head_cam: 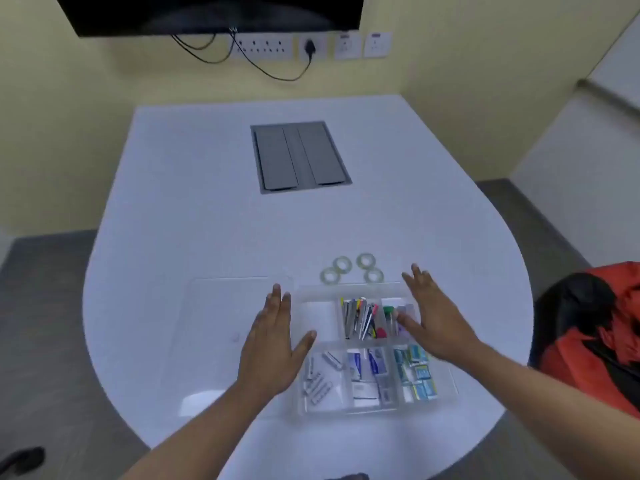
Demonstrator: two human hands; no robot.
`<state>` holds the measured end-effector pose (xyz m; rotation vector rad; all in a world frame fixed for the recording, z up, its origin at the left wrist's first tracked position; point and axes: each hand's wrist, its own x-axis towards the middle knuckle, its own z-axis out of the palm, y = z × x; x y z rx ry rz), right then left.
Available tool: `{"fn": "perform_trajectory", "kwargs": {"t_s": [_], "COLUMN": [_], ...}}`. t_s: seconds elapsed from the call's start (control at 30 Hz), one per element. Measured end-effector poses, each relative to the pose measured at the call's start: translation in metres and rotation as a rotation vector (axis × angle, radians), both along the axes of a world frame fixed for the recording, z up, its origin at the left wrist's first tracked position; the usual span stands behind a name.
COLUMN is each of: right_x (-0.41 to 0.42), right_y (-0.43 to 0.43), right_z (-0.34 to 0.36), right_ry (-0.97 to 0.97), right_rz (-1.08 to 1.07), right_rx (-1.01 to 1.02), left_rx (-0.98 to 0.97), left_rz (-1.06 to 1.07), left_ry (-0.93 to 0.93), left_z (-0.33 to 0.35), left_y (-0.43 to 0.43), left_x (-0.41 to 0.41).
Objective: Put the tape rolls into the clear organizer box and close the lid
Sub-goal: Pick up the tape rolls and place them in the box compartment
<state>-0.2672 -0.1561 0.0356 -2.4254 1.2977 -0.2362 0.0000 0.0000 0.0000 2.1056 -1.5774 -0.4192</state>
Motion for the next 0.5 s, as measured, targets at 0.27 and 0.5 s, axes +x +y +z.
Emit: {"fn": "perform_trajectory", "kwargs": {"t_s": [0.27,0.5], "right_x": [-0.055,-0.063], "right_y": [0.018,0.022], "right_z": [-0.083,-0.103], "right_ry": [0.288,0.258], "right_rz": [0.177,0.220], "right_rx": [0.099,0.033], "left_rx": [0.274,0.283], "left_rz": [0.107,0.168], "left_ry": [0.093,0.014], "left_z": [-0.052,-0.055], "left_y": [0.031,0.035], "left_x": [-0.065,-0.074]}}
